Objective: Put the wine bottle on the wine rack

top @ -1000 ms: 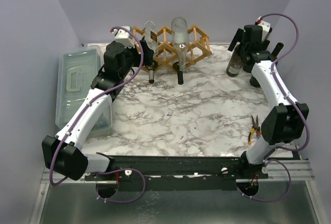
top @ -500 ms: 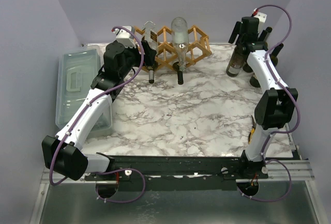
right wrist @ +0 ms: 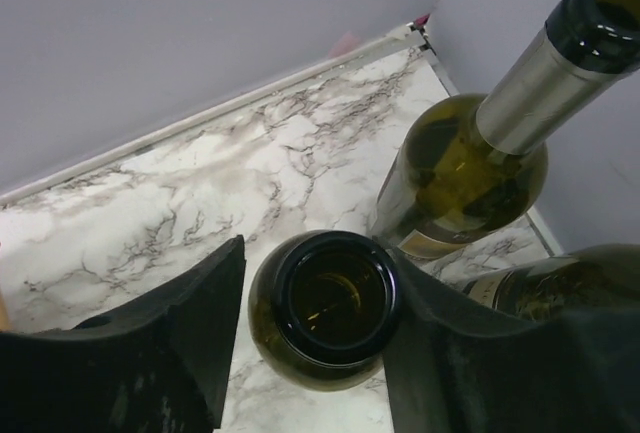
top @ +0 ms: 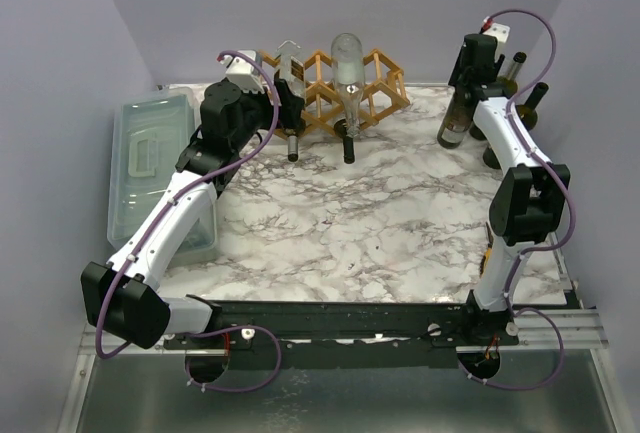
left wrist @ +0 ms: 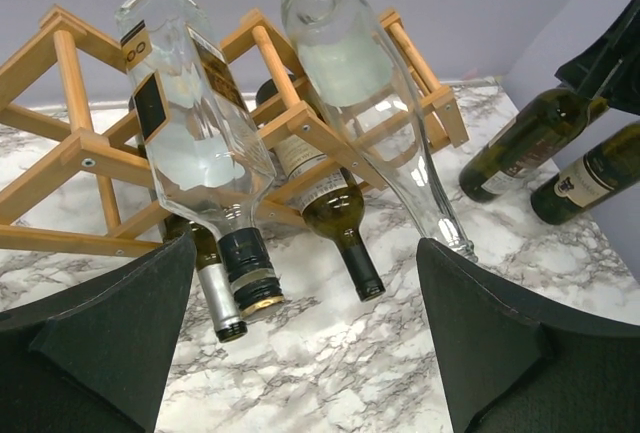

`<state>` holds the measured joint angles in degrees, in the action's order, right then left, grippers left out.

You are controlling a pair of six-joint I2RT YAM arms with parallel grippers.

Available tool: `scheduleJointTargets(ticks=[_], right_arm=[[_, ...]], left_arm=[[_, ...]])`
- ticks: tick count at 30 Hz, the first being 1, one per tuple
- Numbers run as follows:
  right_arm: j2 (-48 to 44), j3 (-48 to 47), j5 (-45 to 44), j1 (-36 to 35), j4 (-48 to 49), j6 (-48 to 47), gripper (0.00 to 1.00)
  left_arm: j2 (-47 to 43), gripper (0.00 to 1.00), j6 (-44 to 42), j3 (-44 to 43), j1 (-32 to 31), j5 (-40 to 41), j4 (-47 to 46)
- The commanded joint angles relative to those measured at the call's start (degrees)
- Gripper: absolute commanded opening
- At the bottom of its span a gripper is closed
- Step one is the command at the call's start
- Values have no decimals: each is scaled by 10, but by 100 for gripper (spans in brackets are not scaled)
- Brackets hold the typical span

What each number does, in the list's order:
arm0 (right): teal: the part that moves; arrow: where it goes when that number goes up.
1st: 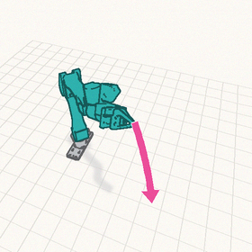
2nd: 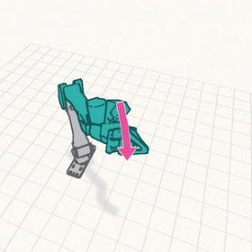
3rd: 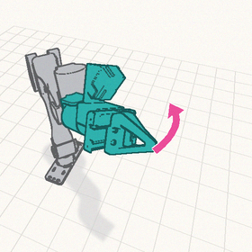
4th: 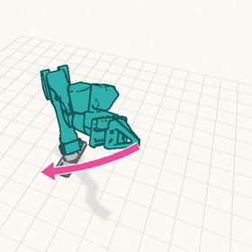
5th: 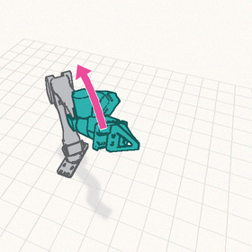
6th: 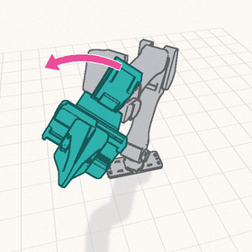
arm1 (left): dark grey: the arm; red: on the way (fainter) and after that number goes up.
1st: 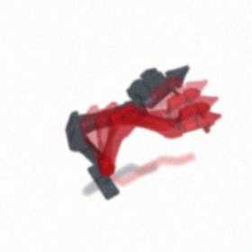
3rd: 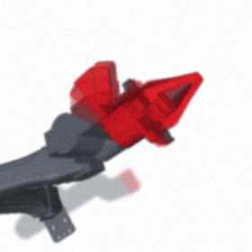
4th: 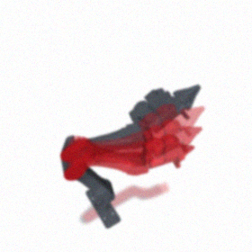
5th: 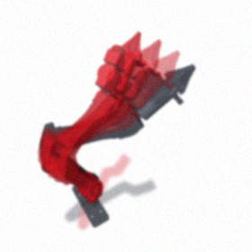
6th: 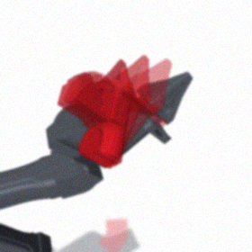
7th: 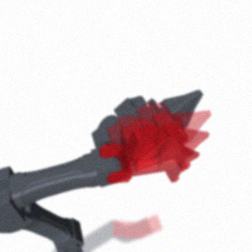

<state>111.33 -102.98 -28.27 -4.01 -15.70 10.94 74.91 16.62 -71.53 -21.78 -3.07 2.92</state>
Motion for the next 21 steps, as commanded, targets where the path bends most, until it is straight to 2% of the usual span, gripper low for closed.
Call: scheduleJointTargets(ticks=[1, 6, 8, 10, 13, 21], right_arm=[[-3, 27, -12, 2, 23, -23, 48], [-40, 71, -7, 1, -4, -20, 24], [-71, 98, 5, -1, -12, -7, 17], [-114, 139, 31, -7, -8, 1, 14], [-166, 187, 67, -19, -14, 20, 1], [-283, 282, 201, -81, -68, 101, 1]], left_arm=[[3, 92, -4, -4, -1, -40, -10], [9, 92, 1, -6, -1, -70, -16], [12, 92, 5, -5, -1, -77, -20], [15, 92, 7, -6, -1, -88, -22], [15, 92, 19, -4, -1, -102, -27], [13, 90, 45, 7, -14, -171, -80]])
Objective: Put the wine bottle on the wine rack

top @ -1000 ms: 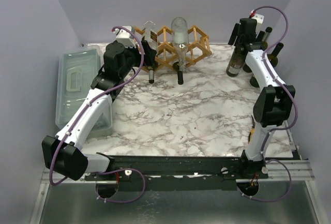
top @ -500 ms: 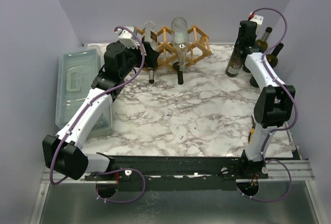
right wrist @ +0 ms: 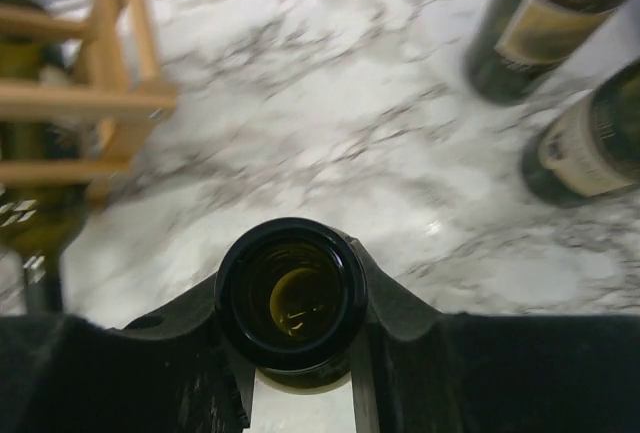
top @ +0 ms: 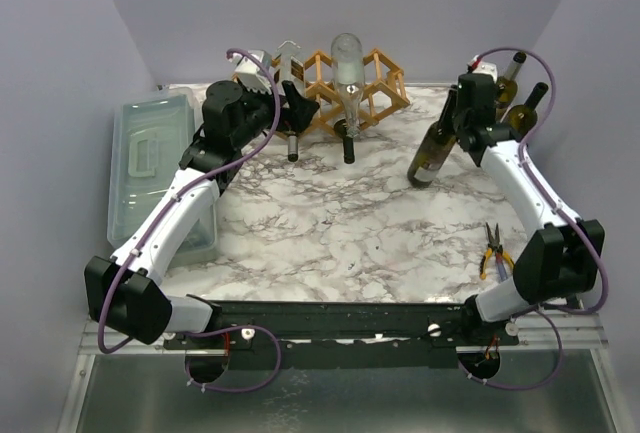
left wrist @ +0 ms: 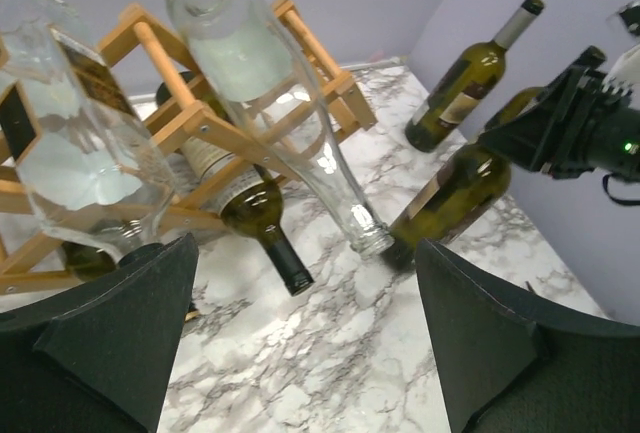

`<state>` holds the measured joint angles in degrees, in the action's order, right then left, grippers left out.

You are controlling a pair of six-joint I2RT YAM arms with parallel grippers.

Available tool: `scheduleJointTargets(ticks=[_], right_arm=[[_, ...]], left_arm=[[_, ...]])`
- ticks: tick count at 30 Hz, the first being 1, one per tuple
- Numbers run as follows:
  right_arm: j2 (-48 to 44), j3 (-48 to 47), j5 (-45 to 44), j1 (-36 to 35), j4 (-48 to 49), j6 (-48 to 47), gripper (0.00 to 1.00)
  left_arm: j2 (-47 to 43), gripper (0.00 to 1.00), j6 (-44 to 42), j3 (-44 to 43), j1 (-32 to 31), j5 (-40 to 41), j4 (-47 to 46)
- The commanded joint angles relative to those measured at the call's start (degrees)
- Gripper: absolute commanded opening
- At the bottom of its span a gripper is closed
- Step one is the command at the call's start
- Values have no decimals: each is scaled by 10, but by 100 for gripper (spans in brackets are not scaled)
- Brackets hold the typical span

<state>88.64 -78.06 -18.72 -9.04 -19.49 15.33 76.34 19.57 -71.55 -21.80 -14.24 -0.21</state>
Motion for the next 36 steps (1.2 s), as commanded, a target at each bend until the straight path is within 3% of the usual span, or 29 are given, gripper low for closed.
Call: scheduleJointTargets(ticks=[1, 5, 10, 14, 17, 23, 27, 36], right_arm=[[-70, 45, 135, -33, -32, 67, 1], [-129, 100, 261, -33, -19, 119, 1], [-187, 133, 367, -33, -19, 175, 1], [-233, 144, 391, -33, -24, 206, 1], [-266, 162, 389, -33, -6, 238, 1], [-302, 161, 378, -33, 7, 280, 1], [-319, 153, 380, -33, 9, 293, 1], [-335, 119, 401, -33, 10, 319, 1]], left_arm=[[-2, 90, 8, 8, -24, -60, -53], [-6, 90, -38, 23, -76, -52, -72], [-31, 94, -158, 66, -184, 17, -96], [-43, 96, -249, 97, -267, 105, -99], [-33, 99, -248, 104, -324, 218, -103], [-3, 99, -267, 111, -410, 299, -101], [22, 99, -283, 108, -422, 391, -102], [54, 99, -313, 113, -422, 401, -111]])
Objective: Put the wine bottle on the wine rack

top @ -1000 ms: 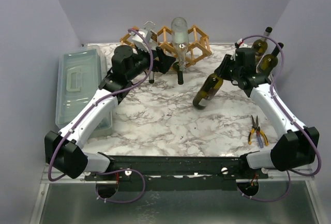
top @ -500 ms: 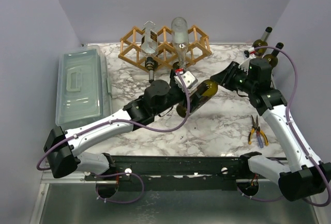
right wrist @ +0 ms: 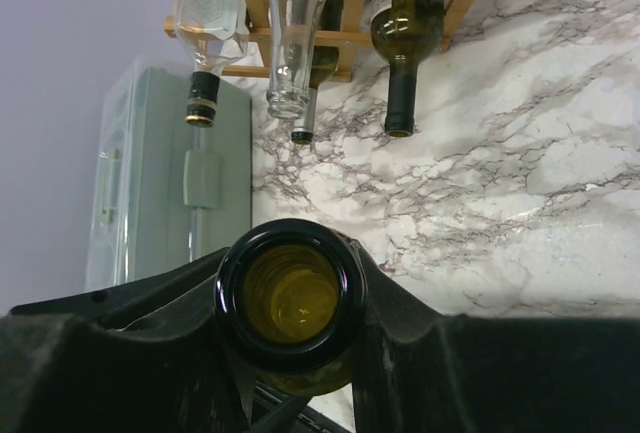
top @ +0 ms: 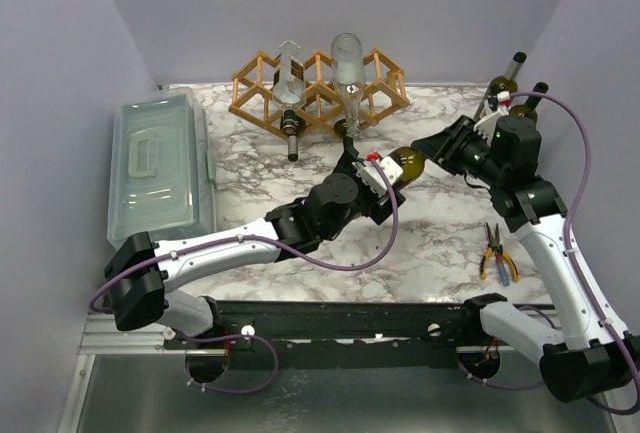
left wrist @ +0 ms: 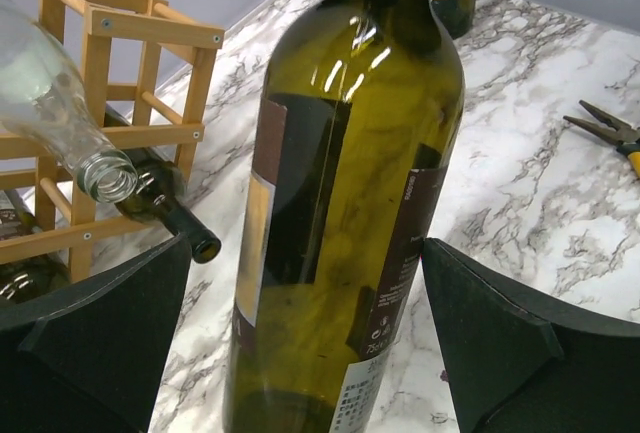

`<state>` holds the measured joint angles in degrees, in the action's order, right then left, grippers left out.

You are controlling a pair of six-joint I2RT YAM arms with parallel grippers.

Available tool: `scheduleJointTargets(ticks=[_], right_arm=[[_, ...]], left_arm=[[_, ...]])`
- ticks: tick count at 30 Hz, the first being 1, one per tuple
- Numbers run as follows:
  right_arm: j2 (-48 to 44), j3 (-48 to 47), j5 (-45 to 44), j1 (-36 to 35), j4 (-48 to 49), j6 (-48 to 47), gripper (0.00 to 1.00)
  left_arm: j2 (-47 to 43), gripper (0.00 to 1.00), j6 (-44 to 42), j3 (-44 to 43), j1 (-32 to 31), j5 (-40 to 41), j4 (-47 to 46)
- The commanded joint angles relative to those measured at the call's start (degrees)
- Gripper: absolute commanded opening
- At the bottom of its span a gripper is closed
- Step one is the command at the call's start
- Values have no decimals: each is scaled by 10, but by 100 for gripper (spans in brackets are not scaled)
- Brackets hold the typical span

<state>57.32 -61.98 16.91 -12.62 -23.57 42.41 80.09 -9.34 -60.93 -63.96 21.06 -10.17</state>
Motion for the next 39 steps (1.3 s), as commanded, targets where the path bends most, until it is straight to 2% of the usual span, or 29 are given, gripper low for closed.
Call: scheduleJointTargets(ticks=[1, 7, 13, 15, 16, 20, 22, 23, 27, 30, 34, 37, 39], right_arm=[[-25, -38, 52, 3, 56, 55, 1], [-32, -23, 86, 3, 88, 86, 1], [-40, -16, 114, 2, 114, 109, 1], [-40, -13, 115, 3, 116, 110, 1], [-38, -15, 116, 3, 115, 103, 1], [-30, -16, 128, 2, 90, 66, 1], [-26, -17, 136, 2, 67, 39, 10], [-26, -15, 137, 2, 56, 21, 21], [-17, -27, 140, 3, -14, -57, 57], [-4, -52, 115, 2, -95, -131, 78], [3, -66, 68, 2, -164, -220, 93], [13, -71, 44, 3, -202, -276, 96], [22, -78, 28, 1, -225, -308, 97]], left_arm=[[19, 99, -28, 7, 0, 50, -14], [26, 99, -31, 8, 0, 14, -15], [38, 96, -54, 2, 0, 76, -15], [33, 84, -71, 8, 0, 86, -19], [30, 71, -87, 12, 0, 93, -28], [15, 30, -164, 38, 1, 112, -75], [10, 6, -207, 56, 1, 121, -106], [12, 0, -227, 58, 2, 123, -112], [4, 0, -266, 68, 15, 112, -117], [-2, 0, -272, 73, 41, 96, -123], [-28, 0, -313, 97, 71, 18, -123], [-66, 0, -388, 142, 88, -98, -117], [-99, 0, -424, 161, 103, -183, -74]])
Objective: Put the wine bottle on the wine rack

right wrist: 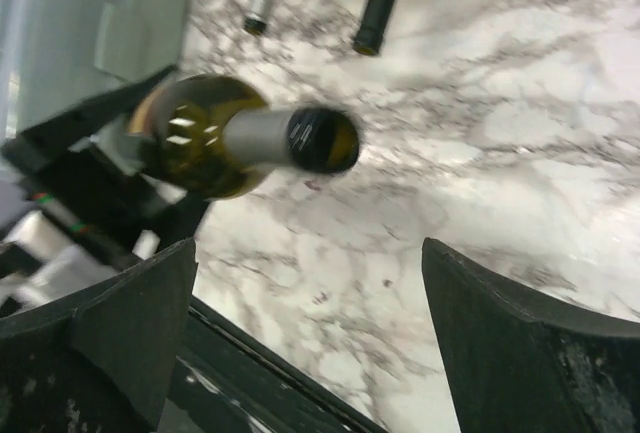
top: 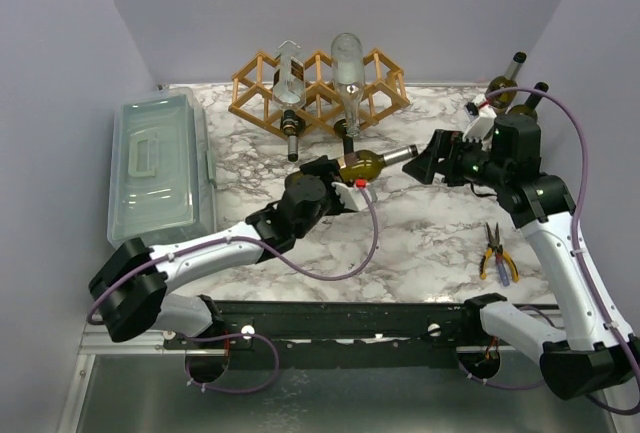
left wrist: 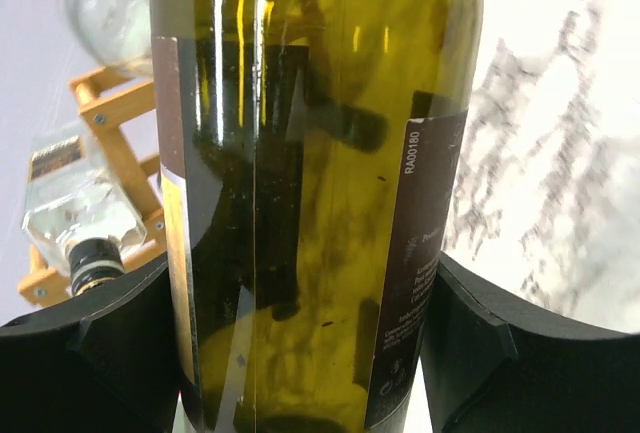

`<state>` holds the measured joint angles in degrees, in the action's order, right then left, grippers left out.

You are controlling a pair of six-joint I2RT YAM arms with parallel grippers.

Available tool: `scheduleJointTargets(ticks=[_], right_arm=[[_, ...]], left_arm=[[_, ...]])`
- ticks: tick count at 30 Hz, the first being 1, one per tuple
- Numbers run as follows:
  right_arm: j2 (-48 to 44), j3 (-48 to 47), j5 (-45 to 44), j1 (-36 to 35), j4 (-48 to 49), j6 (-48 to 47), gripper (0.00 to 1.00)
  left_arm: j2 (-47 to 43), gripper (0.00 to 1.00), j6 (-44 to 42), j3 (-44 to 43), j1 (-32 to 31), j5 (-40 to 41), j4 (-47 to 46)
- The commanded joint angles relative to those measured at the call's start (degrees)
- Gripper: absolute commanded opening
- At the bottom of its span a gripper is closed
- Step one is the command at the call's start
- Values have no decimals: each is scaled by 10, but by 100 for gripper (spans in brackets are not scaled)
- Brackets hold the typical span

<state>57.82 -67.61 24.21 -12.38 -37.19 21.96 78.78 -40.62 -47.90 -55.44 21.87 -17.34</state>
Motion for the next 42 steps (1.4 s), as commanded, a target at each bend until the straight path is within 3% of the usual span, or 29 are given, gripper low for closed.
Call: scheduleJointTargets(ticks=[1, 5, 10, 19, 23, 29, 35, 42], right_arm=[[18, -23, -64, -7, -91, -106, 97], [2, -13, -65, -38, -71, -136, 97], [-15, 20, -87, -135, -66, -201, 100], [0, 59, -45, -279, -94, -272, 97], [13, 67, -62, -301, -104, -286, 89], [33, 77, -71, -313, -103, -299, 67], [51, 68, -99, -321, -106, -315, 60], [82, 68, -116, -336, -99, -323, 64]], left_arm=[[-96, 0, -116, 30, 25, -215, 23], [-114, 0, -133, 2, 51, -301, 135], [-131, 0, -150, -10, 55, -353, 203], [-149, 0, -173, -11, 55, -374, 229], [-154, 0, -177, -10, 55, -383, 234], [-156, 0, -184, -8, 53, -390, 240], [-149, 0, -189, -8, 48, -395, 246], [-144, 0, -192, -11, 40, -402, 253]])
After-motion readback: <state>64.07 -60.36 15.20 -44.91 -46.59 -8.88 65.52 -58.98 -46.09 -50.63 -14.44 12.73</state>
